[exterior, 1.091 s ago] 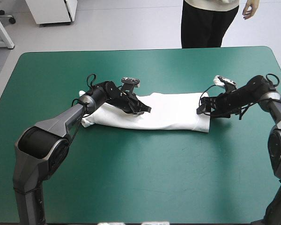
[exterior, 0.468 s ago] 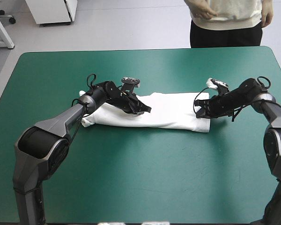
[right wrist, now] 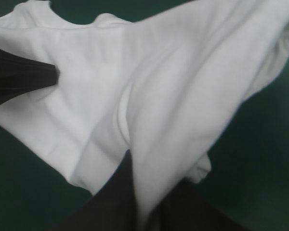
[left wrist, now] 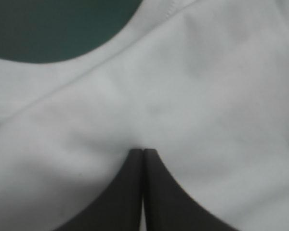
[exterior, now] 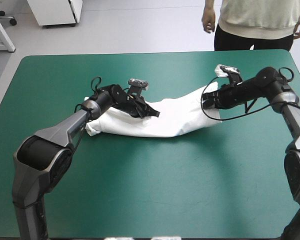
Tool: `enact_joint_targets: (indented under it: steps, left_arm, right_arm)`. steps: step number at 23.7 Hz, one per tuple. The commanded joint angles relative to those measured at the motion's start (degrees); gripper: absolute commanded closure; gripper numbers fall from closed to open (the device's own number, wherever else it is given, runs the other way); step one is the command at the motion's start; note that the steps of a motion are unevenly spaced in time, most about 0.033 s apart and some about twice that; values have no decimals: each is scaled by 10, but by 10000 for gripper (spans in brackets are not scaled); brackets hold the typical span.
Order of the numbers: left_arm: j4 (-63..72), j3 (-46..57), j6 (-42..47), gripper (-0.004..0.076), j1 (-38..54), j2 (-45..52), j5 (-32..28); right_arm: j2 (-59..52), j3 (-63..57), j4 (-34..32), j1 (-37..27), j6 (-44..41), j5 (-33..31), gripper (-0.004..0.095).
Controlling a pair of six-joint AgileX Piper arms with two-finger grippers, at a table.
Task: Fold the cloth
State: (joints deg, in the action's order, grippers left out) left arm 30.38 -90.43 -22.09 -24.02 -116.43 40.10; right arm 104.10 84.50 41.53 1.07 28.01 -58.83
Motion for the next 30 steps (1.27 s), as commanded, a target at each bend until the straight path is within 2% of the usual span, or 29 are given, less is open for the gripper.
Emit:
enact_joint_targets:
  steps: [1,4,8,10,15,18,20,22,24,25,28,29,30]
  left_arm:
    - [-18,-55,2,733,28,90,4]
    - [-76,-101,31,733,65,152,59]
    - [-158,-180,55,733,151,270,206]
    - [-190,-196,64,733,178,330,239]
    - [-222,-196,80,733,182,432,266]
    - [-222,-196,86,733,182,441,280]
    - [-220,-195,90,733,182,440,296]
    - [-220,-187,90,733,182,440,297]
    - [-220,-175,90,733,182,440,297]
    - [-220,-161,90,733,182,440,297]
    - [-222,-134,90,733,182,440,290]
    - [-222,-127,90,733,182,440,289]
    - [-222,-120,90,733,182,440,285]
  right_arm:
    - [-33,57,22,39,-18,-6,923]
    - [-31,103,7,84,-45,-6,923]
    - [-18,192,-37,169,-105,7,923]
    - [10,248,-38,216,-123,11,923]
    - [161,435,-66,319,-181,9,923]
    - [227,521,-92,343,-206,1,923]
    - [280,598,-133,364,-222,-10,922]
    - [306,637,-148,372,-214,-14,915]
    - [326,667,-139,380,-182,-19,838]
    - [332,679,-121,385,-154,-19,687]
    - [333,682,-70,388,-115,-10,368]
    - [333,683,-49,388,-104,-12,279]
    - [333,683,-21,388,-84,-13,230]
